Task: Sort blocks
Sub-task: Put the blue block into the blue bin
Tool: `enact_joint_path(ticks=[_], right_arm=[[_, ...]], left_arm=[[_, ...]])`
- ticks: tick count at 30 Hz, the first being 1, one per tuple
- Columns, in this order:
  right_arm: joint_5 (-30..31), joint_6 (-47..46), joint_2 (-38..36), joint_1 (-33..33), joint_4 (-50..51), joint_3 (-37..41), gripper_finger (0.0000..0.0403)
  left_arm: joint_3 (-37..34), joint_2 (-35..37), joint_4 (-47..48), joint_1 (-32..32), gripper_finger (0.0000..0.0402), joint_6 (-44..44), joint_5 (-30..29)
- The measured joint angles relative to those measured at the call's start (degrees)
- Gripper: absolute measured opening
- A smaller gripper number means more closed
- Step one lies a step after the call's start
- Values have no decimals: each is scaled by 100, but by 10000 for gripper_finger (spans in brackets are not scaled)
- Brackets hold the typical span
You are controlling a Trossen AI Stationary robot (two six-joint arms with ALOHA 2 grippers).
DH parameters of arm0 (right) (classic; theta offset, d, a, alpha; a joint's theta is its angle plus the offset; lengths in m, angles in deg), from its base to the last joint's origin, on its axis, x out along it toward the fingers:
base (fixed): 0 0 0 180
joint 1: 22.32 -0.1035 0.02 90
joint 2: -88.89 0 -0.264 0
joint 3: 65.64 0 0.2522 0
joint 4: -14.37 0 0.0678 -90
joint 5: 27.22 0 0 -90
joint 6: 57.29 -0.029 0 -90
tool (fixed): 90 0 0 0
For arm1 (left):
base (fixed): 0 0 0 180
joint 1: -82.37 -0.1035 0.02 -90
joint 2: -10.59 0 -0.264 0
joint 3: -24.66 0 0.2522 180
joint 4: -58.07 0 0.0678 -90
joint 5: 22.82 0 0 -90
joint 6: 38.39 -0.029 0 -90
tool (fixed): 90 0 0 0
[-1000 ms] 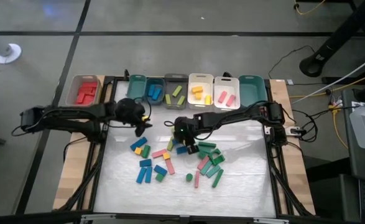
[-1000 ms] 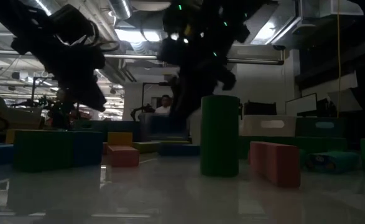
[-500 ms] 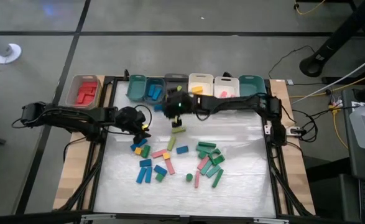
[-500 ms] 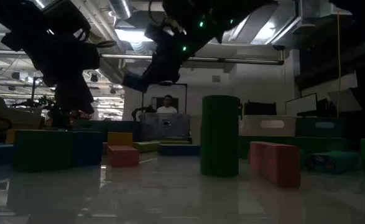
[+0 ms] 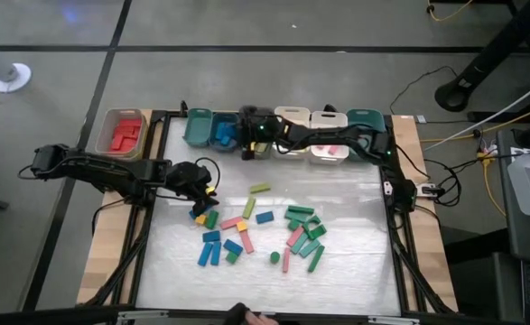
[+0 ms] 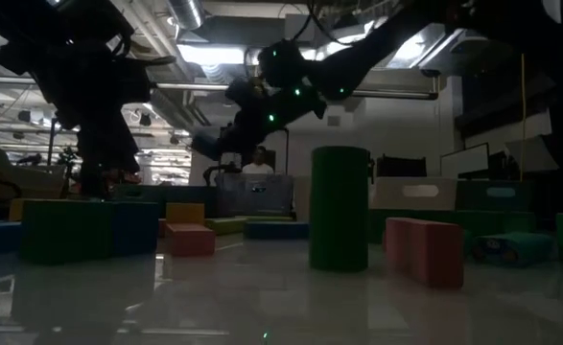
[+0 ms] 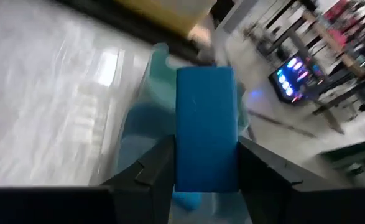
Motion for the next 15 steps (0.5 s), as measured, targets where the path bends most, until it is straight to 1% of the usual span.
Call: enact_joint_path(ticks=[4,7,11,15], right_arm=[[-16,2,-19,-3,33,-84,162],[-137,-5,-19,-4,-67,-127,162],[-141,-8,-19,-4,-68,-131,163],[157,-7,-19,-4,-116,-131,163]], left_arm=[[0,0,10,40,179,225,-7],[0,0,8,43,179,233,-17],[0,0,7,43,179,239,-18],[0,0,9,43,179,309,-20]])
